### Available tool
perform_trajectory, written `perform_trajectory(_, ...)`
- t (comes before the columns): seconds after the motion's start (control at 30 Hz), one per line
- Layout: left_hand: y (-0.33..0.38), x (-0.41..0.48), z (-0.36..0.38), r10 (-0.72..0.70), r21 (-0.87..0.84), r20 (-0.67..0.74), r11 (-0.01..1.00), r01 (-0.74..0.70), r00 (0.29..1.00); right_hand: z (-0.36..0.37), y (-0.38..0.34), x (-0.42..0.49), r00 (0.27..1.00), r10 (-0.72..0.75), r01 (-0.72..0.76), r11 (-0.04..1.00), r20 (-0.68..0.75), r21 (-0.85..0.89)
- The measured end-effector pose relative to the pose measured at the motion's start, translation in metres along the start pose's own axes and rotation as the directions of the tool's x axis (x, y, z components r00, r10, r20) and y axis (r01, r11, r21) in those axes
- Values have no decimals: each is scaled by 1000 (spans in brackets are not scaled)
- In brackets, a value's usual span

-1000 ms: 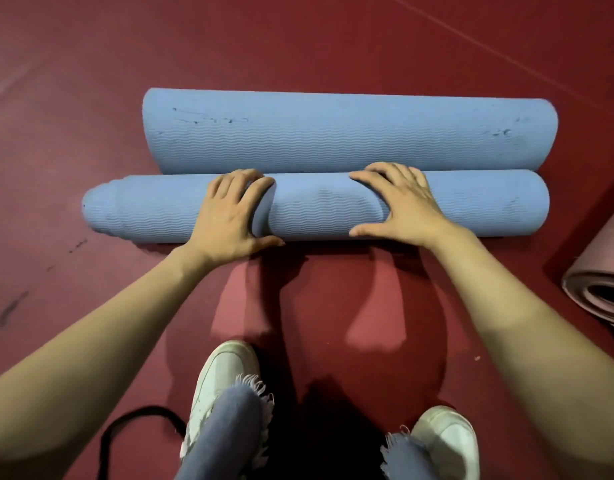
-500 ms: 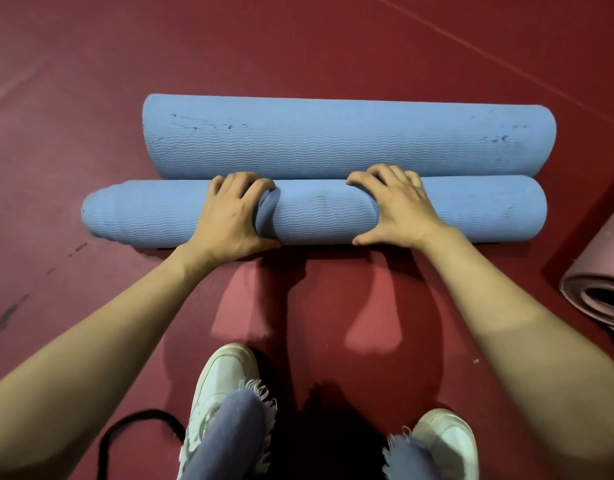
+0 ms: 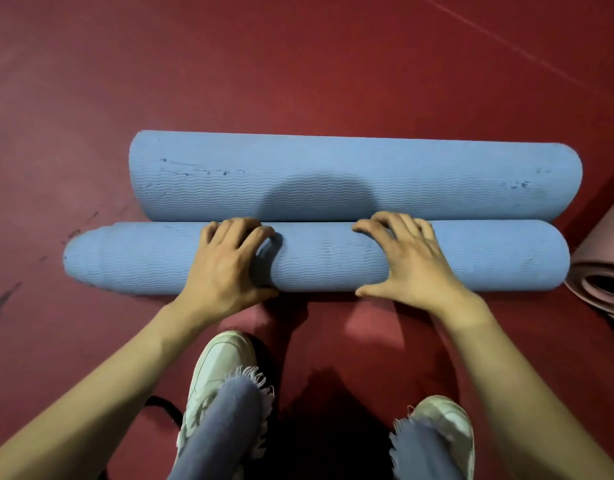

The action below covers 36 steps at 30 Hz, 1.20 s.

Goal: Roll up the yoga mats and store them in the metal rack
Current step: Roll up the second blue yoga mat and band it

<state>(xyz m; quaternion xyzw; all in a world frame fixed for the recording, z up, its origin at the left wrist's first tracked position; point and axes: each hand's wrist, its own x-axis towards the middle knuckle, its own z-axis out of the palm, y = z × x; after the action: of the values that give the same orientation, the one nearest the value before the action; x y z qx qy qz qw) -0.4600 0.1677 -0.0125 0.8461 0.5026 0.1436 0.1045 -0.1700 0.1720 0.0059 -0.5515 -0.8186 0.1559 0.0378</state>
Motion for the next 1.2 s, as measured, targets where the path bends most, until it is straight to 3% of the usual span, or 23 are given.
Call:
perform_trajectory(0.17,-1,1,-1,-31,-16,8,999,32,999,-11,-2,32,963,270,-256,931,-19,260)
perform_trajectory(0.33,-19,28,-14,-56,-72,217,995,73,975,-12,-3,55,974,207,-218,964,88,153)
perform_trajectory(0.43,-32,62,-26,-131,-215,282,957,195,950,-11,0,55,974,225,-224,956,13,192)
perform_trajectory(0.57,-37,82,-18,-279,-270,-48,928,256,959,5,10,36,971,137,-116,986,-196,116)
perform_trajectory(0.7,-19,76,6,-245,-244,-252,952,184,936,11,23,44,968,138,-113,986,-211,125)
perform_trajectory(0.77,-22,71,9,-178,-198,-287,972,123,941,8,23,52,968,147,-122,984,-206,127)
perform_trajectory(0.93,-49,78,1,99,63,2,993,-99,995,-11,32,72,995,97,-94,993,-33,69)
perform_trajectory(1.2,-55,98,-2,76,155,77,984,-87,994,-20,36,87,998,59,-59,998,4,-15)
